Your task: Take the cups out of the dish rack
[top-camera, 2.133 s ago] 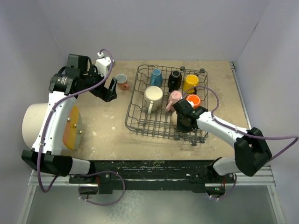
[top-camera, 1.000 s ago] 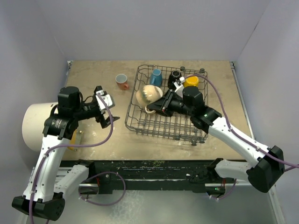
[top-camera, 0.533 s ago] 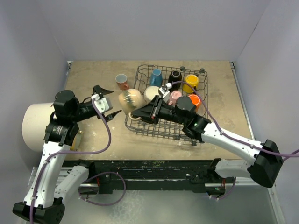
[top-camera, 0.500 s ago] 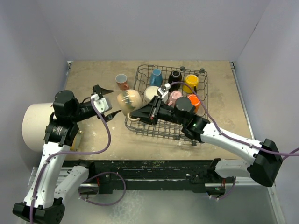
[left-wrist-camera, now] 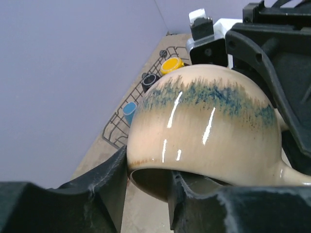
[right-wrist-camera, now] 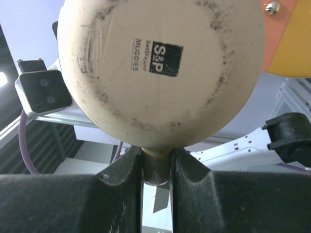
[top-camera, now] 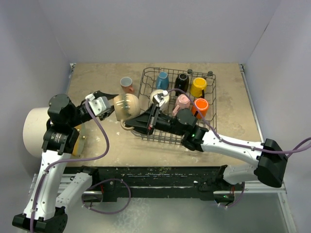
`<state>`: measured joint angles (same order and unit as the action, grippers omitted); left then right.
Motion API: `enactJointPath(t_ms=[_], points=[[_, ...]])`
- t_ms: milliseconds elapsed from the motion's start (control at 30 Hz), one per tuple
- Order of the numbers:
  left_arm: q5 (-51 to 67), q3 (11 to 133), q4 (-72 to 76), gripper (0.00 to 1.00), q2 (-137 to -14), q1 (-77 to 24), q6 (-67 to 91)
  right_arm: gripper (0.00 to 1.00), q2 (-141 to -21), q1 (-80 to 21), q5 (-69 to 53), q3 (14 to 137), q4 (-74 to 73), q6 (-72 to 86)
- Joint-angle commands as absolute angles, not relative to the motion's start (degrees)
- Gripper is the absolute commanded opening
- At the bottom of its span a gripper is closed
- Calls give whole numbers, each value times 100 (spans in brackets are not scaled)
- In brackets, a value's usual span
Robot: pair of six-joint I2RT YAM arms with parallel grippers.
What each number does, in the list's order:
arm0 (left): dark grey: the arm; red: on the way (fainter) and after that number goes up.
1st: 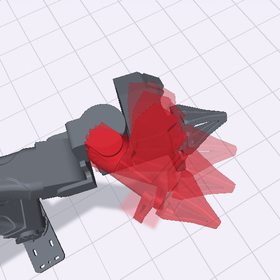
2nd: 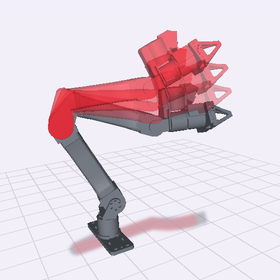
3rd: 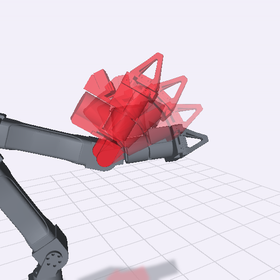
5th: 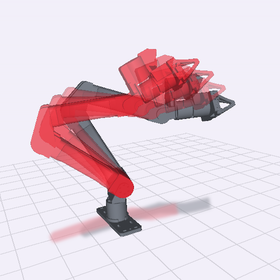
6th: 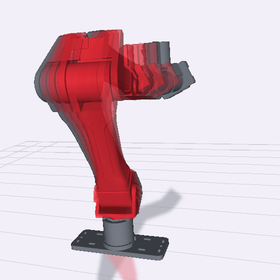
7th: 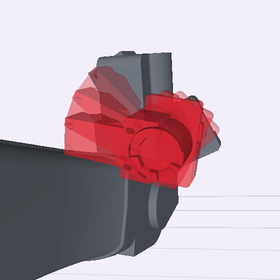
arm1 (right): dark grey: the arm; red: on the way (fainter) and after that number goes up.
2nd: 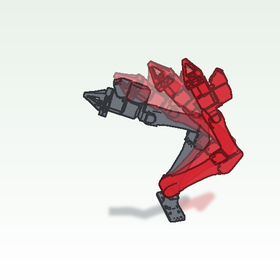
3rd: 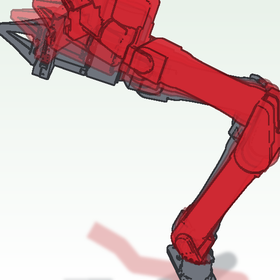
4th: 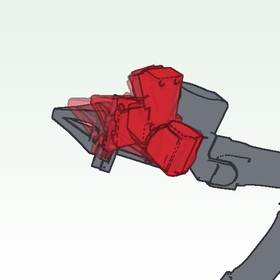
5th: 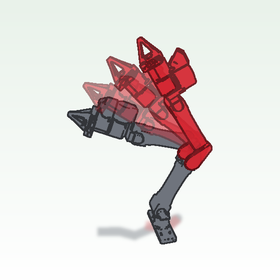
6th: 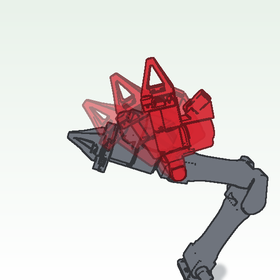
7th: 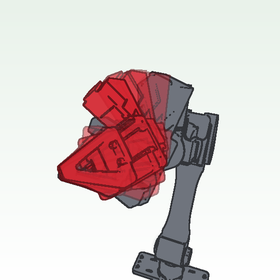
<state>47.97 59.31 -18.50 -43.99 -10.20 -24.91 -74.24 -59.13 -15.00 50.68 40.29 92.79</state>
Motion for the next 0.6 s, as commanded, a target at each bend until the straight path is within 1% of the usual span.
enactJointPath(t_ms=[0,33,67,100,133,200,233,300,433,500,567], points=[[5084,6266,-1556,32,-4416,-1059,-2156,0,-7429,-6036,-1325,5620,5145,9326],[5095,6274,-1556,26,-4420,-1063,-2146,0,-7435,-6040,-1318,5621,5157,9332],[5089,6275,-1559,18,-4421,-1063,-2153,0,-7423,-6041,-1293,5602,5159,9349],[5083,6284,-1576,8,-4421,-1059,-2170,5,-7402,-6042,-1261,5583,5140,9352],[5048,6284,-1604,1,-4421,-1057,-2183,13,-7374,-6040,-1220,5563,5068,9341],[4976,6276,-1681,0,-4434,-1059,-2252,30,-7289,-6038,-1287,5498,4782,9346],[4937,6273,-1757,0,-4442,-1061,-2310,35,-7234,-6031,-1235,5467,4720,9379],[4853,6277,-1917,0,-4476,-1063,-2421,39,-7071,-5974,-1123,5386,4492,9359],[4522,6215,-2209,0,-4528,-1063,-2710,56,-6774,-5801,-1013,5157,4040,9379],[4037,6185,-2237,0,-4601,-1063,-2782,70,-6618,-5725,-907,5167,3457,9290],[3373,6204,-2293,0,-4772,-1061,-2865,88,-6431,-5641,-743,5321,2430,9074]])
